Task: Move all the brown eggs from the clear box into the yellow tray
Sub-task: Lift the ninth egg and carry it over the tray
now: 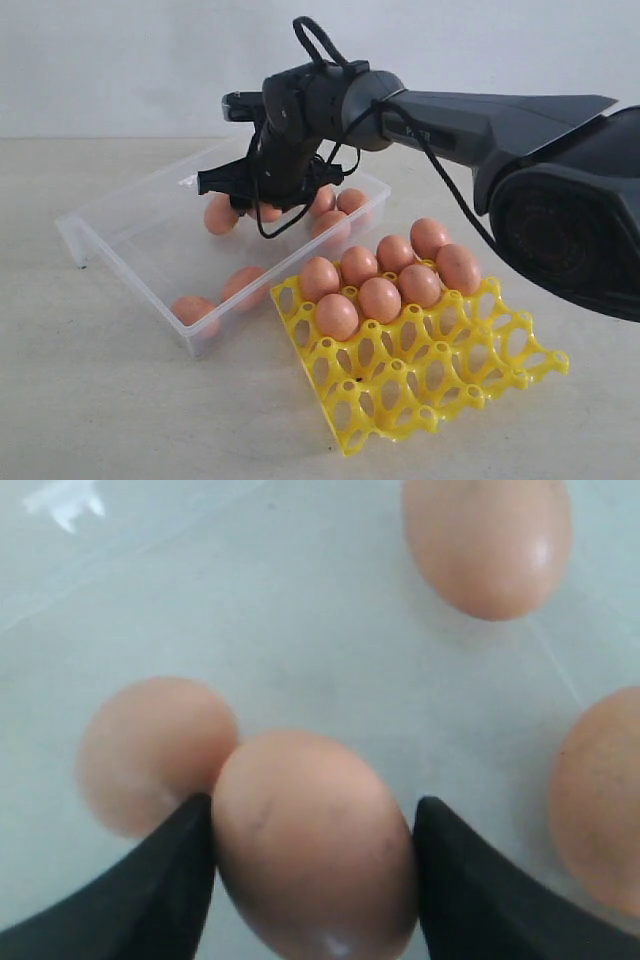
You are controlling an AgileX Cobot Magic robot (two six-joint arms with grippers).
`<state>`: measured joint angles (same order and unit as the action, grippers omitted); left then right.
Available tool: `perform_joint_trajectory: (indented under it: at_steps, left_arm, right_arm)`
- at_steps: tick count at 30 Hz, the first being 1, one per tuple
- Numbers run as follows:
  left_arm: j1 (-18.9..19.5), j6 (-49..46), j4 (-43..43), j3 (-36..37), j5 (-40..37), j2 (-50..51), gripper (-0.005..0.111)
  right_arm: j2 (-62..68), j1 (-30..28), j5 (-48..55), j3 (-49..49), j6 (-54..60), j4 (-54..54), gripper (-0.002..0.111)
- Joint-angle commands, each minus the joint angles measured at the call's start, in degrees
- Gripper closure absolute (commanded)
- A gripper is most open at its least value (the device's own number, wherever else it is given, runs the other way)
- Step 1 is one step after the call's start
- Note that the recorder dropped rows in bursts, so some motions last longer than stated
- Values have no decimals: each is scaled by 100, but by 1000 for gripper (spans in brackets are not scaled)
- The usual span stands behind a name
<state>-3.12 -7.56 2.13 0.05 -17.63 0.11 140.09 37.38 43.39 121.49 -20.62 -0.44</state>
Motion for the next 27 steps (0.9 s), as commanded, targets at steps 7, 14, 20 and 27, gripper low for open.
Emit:
perform_joint_trajectory:
  at_steps: [7, 14, 20, 27]
  left_arm:
    - [18, -2, -11, -5, 25, -11, 111]
    - [18, -2, -11, -5, 25, -11, 111]
    - [18, -2, -11, -5, 25, -11, 111]
    - [18, -2, -11, -5, 25, -11, 111]
  right_arm:
    - [-582, 572, 757, -25, 1179, -15, 109]
    - [-1692, 1323, -2352, -1171, 1352, -59, 109]
    - [-3061, 1459, -4063, -3353, 1583, -59, 109]
    - [-5217, 707, -4922, -6013, 1571, -59, 109]
